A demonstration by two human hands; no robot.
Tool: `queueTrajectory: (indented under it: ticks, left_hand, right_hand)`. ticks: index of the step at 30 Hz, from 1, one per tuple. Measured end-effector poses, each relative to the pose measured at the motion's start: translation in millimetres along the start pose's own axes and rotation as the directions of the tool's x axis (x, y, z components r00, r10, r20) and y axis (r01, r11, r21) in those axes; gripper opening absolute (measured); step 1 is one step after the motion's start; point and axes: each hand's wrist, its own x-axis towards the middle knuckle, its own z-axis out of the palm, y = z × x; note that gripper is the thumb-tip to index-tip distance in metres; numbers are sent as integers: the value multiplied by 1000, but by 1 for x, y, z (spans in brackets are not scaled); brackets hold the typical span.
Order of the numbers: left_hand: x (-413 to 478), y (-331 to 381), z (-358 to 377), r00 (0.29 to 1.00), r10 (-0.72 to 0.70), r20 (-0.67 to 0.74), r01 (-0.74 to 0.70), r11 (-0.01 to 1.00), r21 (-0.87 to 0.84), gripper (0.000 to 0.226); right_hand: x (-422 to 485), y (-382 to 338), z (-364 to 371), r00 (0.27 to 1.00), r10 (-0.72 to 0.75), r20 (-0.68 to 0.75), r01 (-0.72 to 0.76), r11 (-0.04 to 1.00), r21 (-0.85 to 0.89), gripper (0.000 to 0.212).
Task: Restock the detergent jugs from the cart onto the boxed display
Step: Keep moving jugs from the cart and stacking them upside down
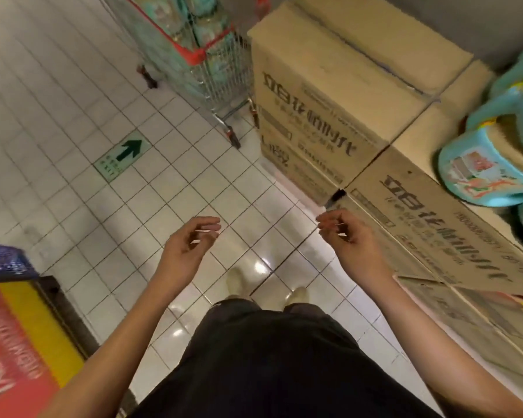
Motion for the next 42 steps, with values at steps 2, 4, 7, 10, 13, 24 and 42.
queueTrajectory:
  ticks: [2,4,7,10,13,24,42]
  left_hand:
    - [-9,-17,-37,998,-29,-61,28,999,-16,25]
    - [-17,-32,-76,989,-58,-137,54,998,-29,29]
    - [-26,-51,-132,963,-102,-250,87,994,-68,30]
    - [-26,-64,-172,938,-147,-312,117,986,-116,28]
    - [-11,-71,-202,930,-174,-324,134,981,-141,29]
    - [124,-46,-277,943,-84,-322,47,991,-122,24]
    - [383,23,-452,905,-105,-412,88,994,-60,28]
  right_hand:
    - [15,-18,35,996,-4,87,6,1000,-26,26]
    - [30,-38,73,987,-26,159,35,998,-58,24]
    - [54,-68,129,970,-54,238,82,990,-112,23]
    - [72,-93,172,956,-63,287,104,986,-131,22]
    - [85,-112,207,948,-66,311,112,985,-133,23]
    - [188,-158,266,942,-45,332,94,987,-131,27]
    - [500,-352,416,868,-182,463,281,947,-154,20]
